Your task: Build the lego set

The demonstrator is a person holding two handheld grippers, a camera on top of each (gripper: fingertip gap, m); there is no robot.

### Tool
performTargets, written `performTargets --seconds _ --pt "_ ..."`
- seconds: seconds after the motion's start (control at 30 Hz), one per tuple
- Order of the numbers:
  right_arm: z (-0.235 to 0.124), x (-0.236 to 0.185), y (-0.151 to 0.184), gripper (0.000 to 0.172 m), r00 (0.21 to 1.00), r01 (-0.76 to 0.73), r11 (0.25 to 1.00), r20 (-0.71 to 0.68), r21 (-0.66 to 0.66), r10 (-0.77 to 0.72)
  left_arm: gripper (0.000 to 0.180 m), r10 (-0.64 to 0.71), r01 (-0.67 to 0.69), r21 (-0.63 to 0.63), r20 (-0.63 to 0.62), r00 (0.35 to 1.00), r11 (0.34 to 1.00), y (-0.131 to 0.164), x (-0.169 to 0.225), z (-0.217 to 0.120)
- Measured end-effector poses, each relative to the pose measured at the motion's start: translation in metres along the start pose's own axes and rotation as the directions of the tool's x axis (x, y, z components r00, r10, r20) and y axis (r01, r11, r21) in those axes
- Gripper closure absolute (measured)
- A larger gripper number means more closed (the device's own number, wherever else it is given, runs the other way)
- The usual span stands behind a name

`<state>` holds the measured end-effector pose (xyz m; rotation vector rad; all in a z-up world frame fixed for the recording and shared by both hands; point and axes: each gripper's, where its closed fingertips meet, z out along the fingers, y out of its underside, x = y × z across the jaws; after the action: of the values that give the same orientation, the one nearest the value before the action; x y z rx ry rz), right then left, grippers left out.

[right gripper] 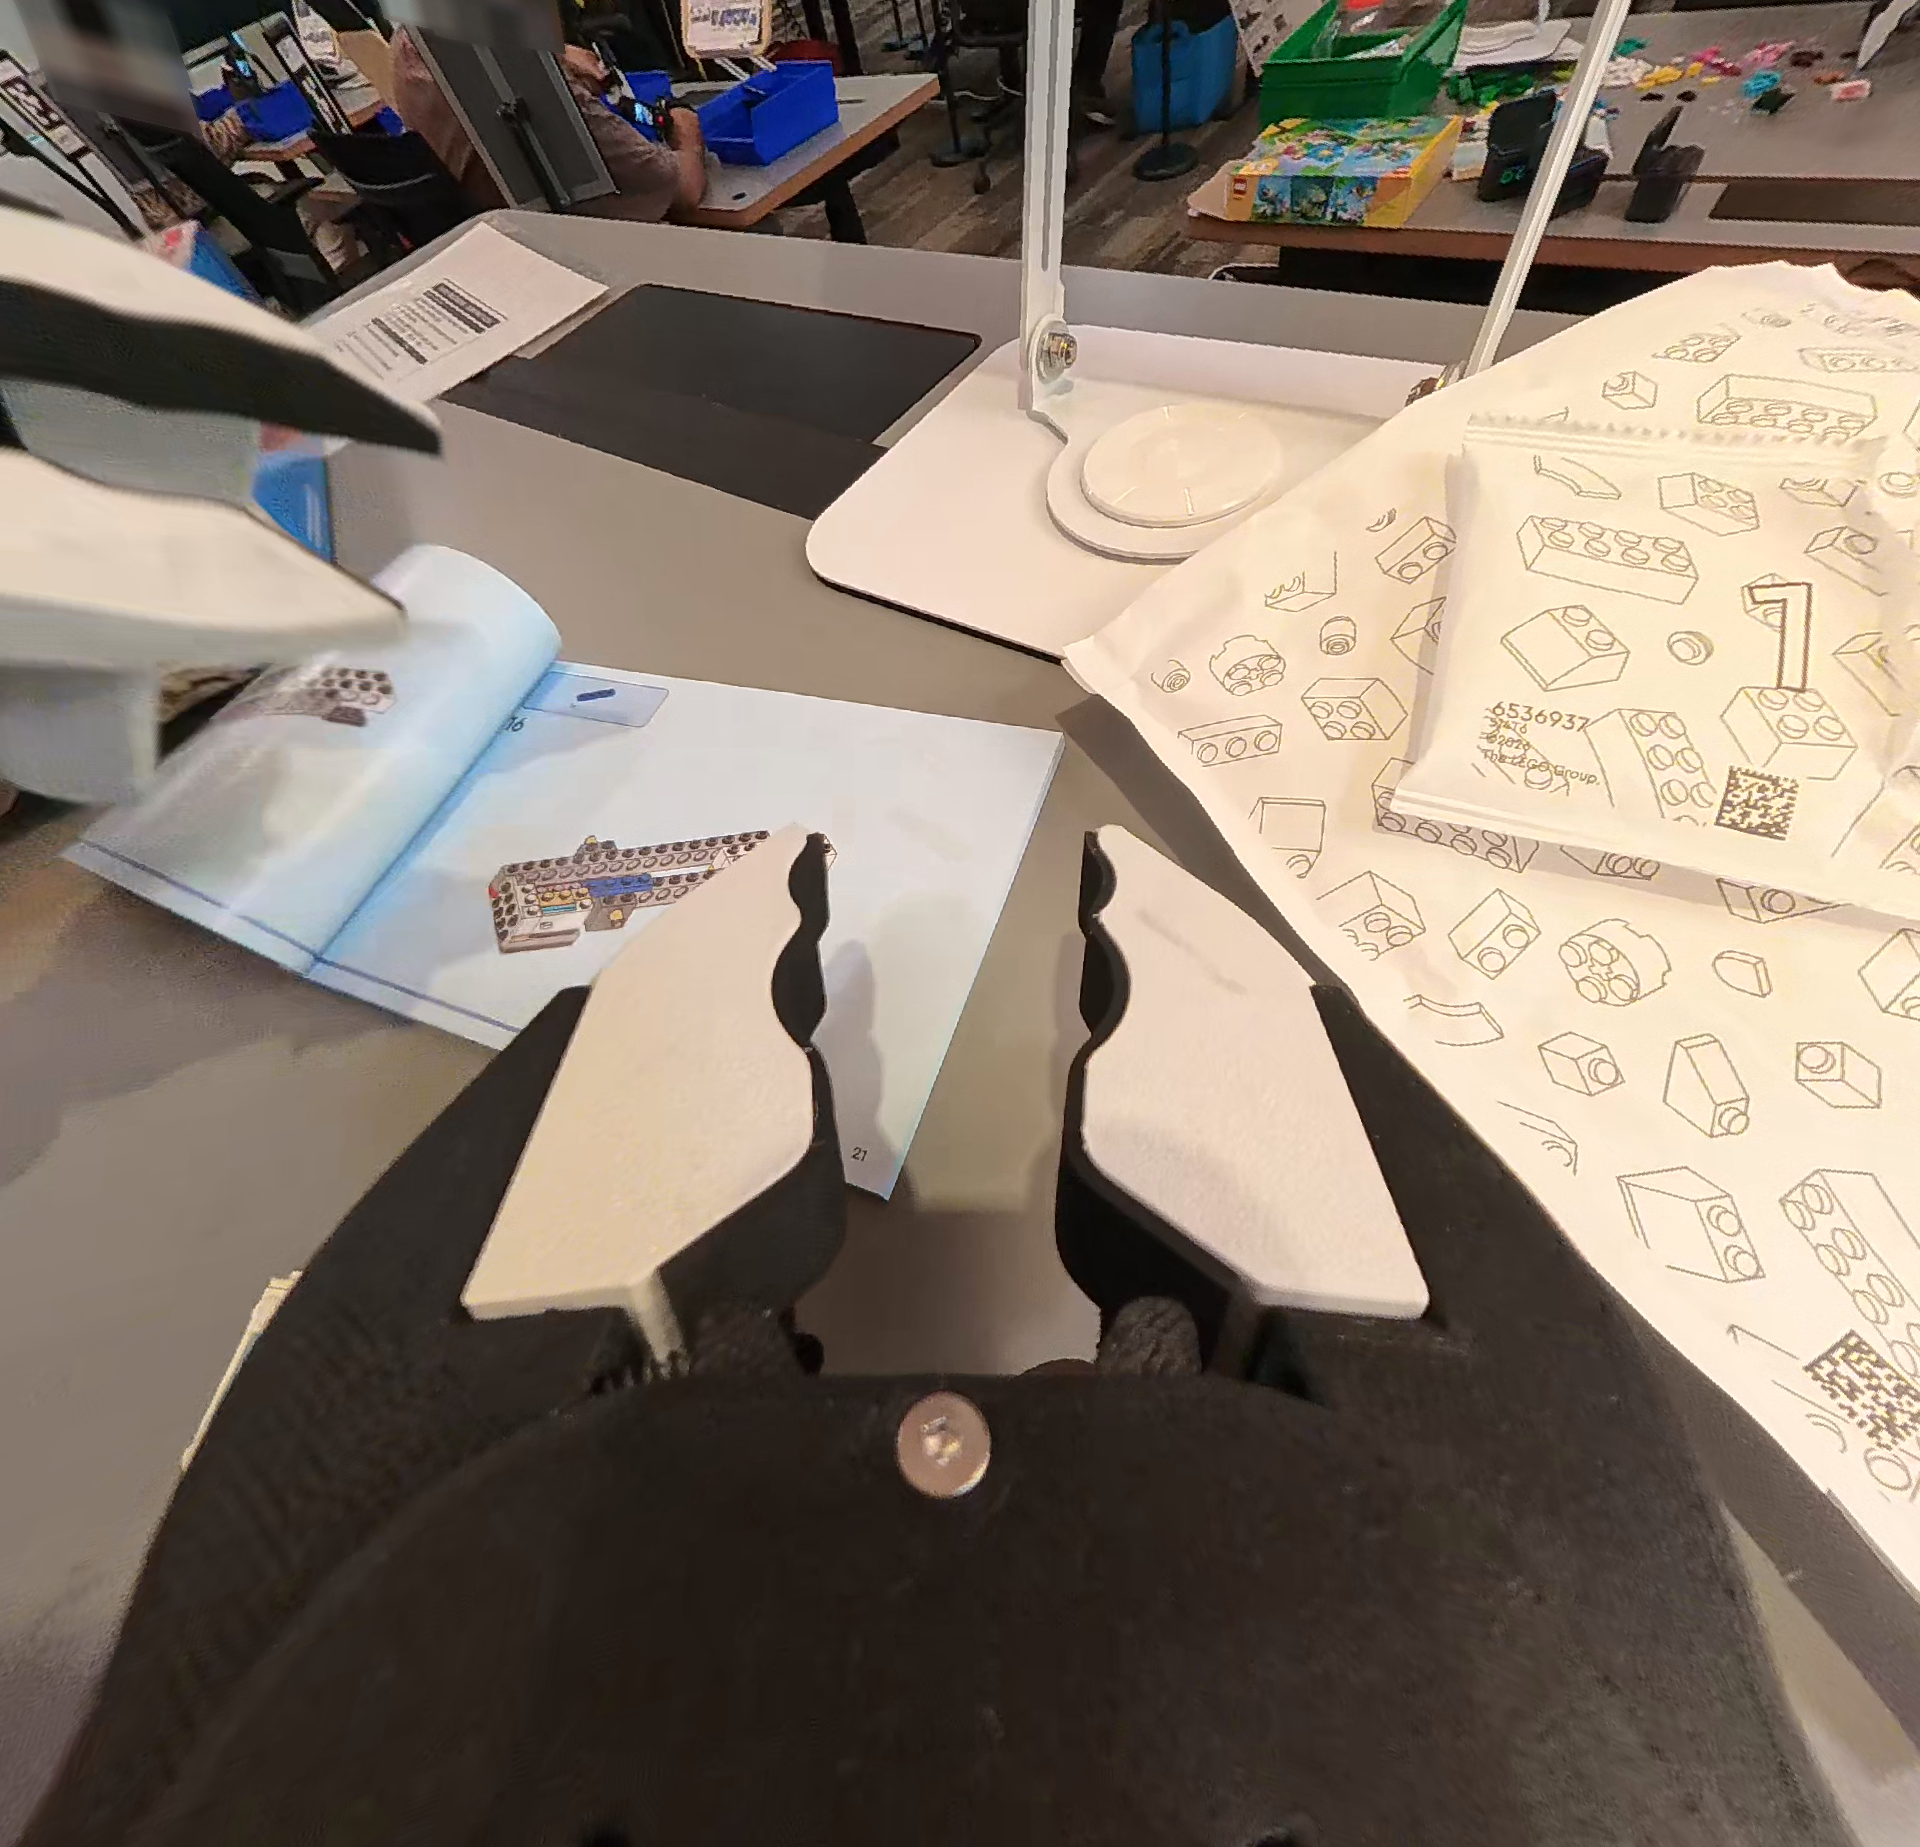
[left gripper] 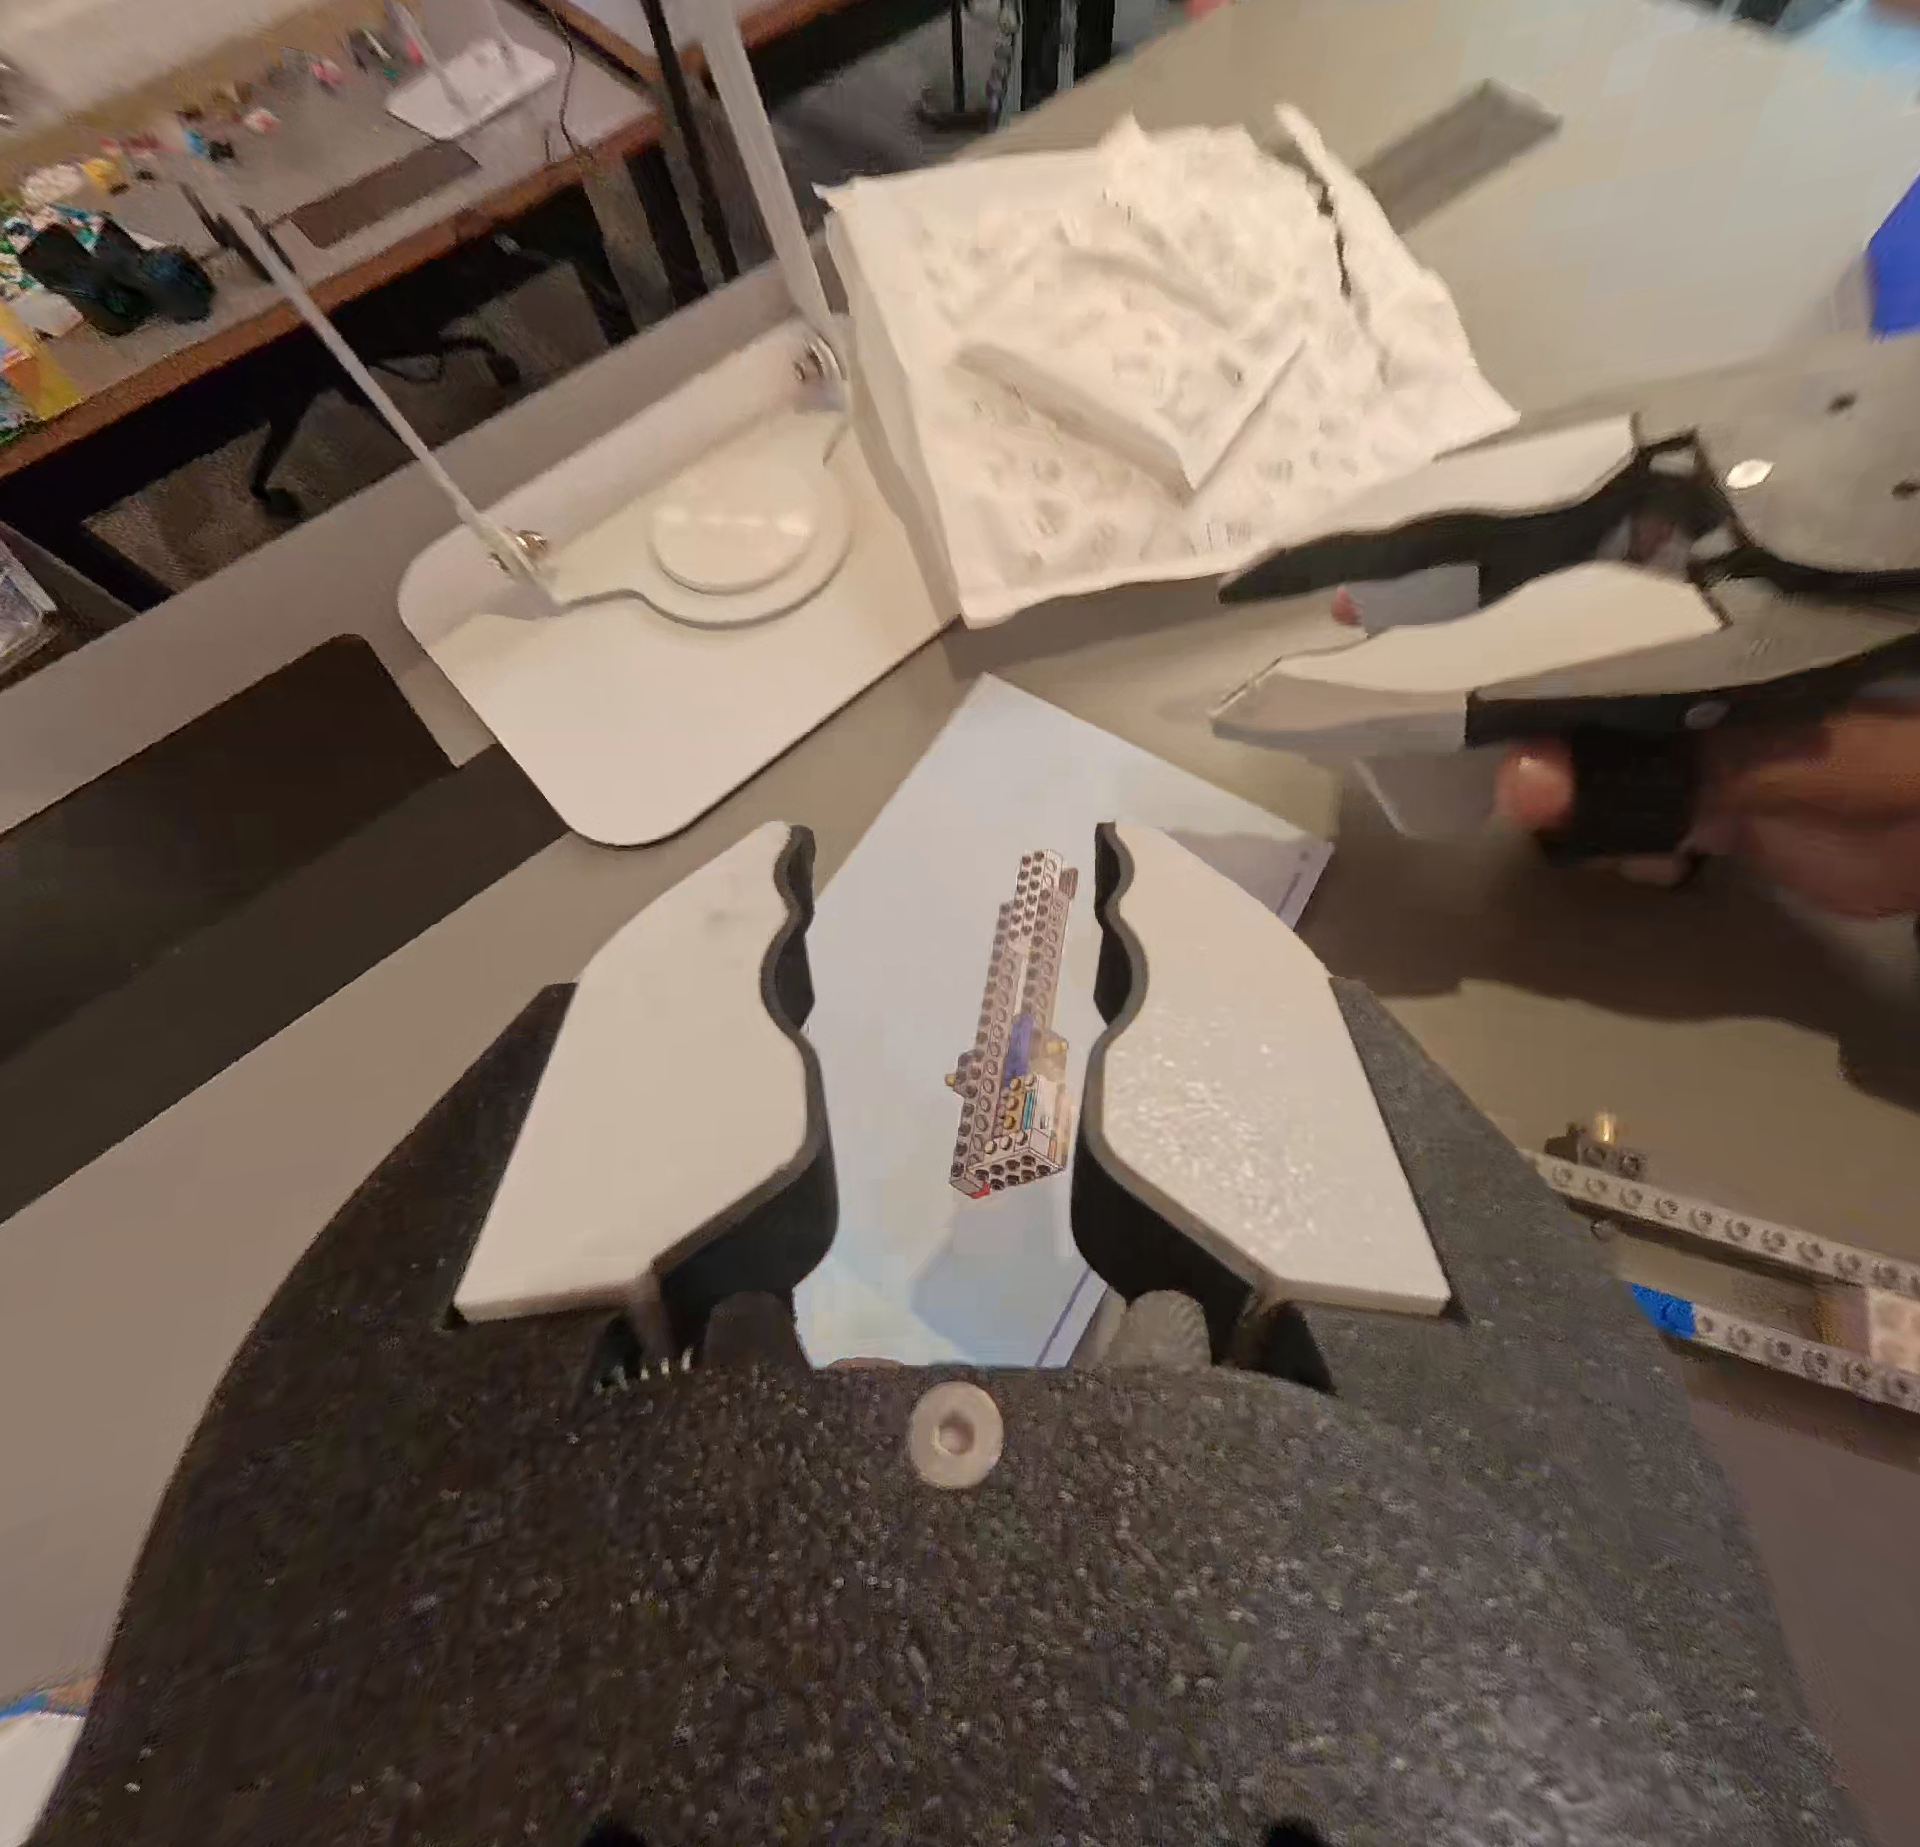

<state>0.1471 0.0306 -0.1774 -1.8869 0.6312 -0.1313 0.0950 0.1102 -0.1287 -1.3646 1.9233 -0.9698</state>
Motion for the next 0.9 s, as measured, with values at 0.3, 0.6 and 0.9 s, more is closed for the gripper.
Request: performTargets --seconds 0.3,0.6,0.9 --pt "0.003 -0.001 0.003 0.126 1.000 0.009 1.000 -0.001 -0.028 -0.009 0.128 0.008 -0.006 0.024 -0.085 0.996 1.000 0.000 0.008 -0.003" --pt "0.000 0.005 0.000 0.126 0.999 -0.032 0.999 -0.009 0.002 0.032 0.127 0.282 -0.316 -0.209 -0.176 0.943 0.926 0.038 0.069 0.040" --pt "-0.005 0.018 -0.004 0.129 0.997 -0.068 0.997 -0.039 0.028 0.069 0.127 0.311 -0.348 -0.281 -0.169 0.935 0.894 0.057 0.076 0.060"
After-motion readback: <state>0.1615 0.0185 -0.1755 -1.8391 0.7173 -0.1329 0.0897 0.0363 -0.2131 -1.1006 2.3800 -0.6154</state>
